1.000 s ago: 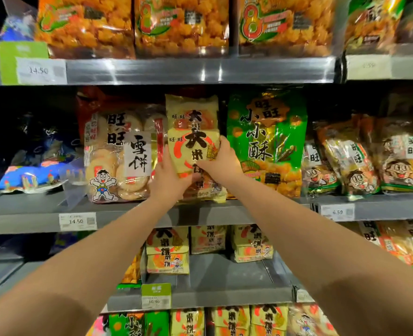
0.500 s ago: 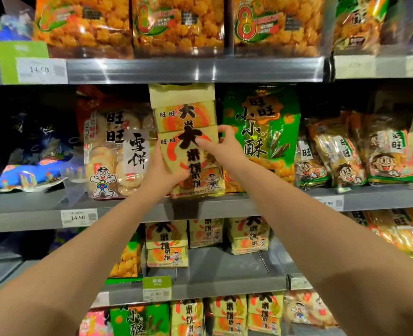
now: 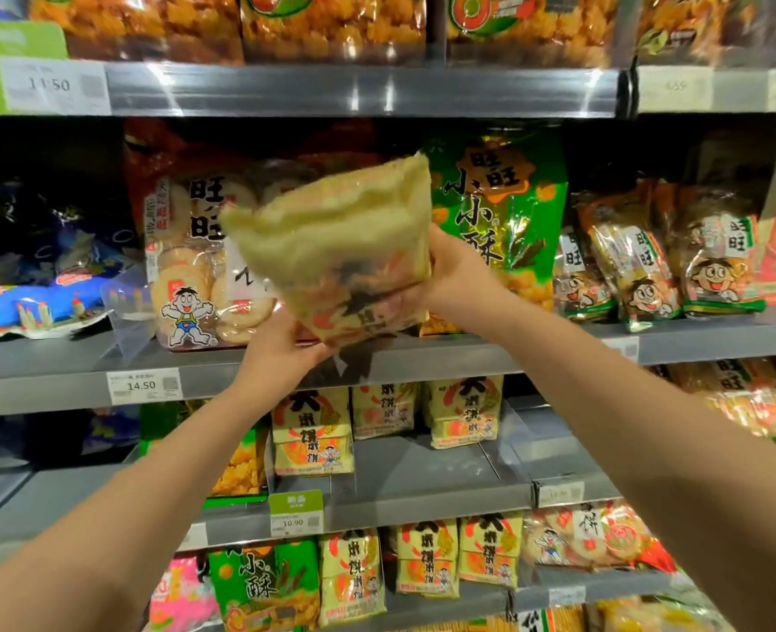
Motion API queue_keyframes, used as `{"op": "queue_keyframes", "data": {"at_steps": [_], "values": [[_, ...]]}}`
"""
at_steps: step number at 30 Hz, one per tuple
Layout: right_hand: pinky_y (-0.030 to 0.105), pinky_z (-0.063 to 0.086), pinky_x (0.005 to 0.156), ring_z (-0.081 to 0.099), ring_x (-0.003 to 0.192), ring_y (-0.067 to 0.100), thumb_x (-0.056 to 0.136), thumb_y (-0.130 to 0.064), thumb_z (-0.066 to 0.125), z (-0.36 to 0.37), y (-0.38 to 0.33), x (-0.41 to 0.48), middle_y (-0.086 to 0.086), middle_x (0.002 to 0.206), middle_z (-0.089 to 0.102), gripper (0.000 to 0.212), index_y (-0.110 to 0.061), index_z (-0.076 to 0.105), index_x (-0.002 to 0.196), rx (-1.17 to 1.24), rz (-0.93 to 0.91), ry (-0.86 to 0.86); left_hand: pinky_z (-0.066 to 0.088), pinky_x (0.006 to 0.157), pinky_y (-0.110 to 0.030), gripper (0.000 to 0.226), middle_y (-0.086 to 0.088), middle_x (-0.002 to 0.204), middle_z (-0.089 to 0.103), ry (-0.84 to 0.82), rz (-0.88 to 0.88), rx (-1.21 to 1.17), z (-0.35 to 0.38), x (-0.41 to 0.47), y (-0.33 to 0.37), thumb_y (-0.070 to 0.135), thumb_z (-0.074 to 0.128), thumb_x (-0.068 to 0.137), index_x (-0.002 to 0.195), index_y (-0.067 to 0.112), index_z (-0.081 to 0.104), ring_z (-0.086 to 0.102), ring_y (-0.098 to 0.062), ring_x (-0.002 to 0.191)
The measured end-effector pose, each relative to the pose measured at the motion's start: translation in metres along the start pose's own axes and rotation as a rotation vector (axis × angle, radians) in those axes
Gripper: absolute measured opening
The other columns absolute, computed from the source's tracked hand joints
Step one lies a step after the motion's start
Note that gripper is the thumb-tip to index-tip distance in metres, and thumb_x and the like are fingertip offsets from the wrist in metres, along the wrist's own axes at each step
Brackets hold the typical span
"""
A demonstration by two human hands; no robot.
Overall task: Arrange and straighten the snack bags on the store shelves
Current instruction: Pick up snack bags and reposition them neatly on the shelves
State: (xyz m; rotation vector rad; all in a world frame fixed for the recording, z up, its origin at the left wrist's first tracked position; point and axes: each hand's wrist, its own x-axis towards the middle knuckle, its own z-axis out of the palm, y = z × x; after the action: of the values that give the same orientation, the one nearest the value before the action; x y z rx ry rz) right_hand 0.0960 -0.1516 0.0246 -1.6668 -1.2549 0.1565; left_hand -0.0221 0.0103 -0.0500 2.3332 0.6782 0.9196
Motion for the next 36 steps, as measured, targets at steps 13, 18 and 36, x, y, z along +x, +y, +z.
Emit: {"op": "queue_keyframes", "data": {"at_steps": [13, 18, 36], "values": [[0.01, 0.051, 0.067, 0.066, 0.084, -0.006, 0.07, 0.011, 0.072, 0.034, 0.104, -0.139, -0.007, 0.097, 0.067, 0.044, -0.006, 0.059, 0.109, 0.277, 0.275, 0.112, 0.036, 0.057, -0.016, 0.015, 0.007, 0.069, 0.06, -0.237, 0.021, 0.128, 0.051, -0.061, -0.055, 0.017, 0.057, 0.088, 0.076, 0.022, 0.063, 0.053, -0.011, 0.067], [0.024, 0.055, 0.082, 0.063, 0.107, 0.018, 0.068, 0.002, 0.078, 0.054, 0.18, -0.121, 0.004, 0.114, 0.066, 0.062, -0.01, 0.051, 0.122, 0.285, 0.444, 0.141, 0.04, 0.059, -0.027, 0.019, 0.0, 0.074, 0.067, -0.242, -0.046, 0.164, 0.066, -0.061, -0.067, 0.026, 0.053, 0.091, 0.082, 0.017, 0.067, 0.055, -0.013, 0.064], [0.035, 0.032, 0.109, 0.044, 0.129, 0.027, 0.076, -0.049, 0.07, 0.082, 0.254, 0.002, 0.007, 0.139, 0.048, 0.073, -0.003, 0.053, 0.129, 0.078, 0.855, -0.183, 0.041, 0.074, -0.024, 0.04, 0.004, 0.109, 0.06, -0.26, -0.196, 0.093, 0.123, -0.045, -0.127, 0.035, 0.05, 0.092, 0.13, 0.024, 0.043, 0.054, -0.009, 0.091]]}}
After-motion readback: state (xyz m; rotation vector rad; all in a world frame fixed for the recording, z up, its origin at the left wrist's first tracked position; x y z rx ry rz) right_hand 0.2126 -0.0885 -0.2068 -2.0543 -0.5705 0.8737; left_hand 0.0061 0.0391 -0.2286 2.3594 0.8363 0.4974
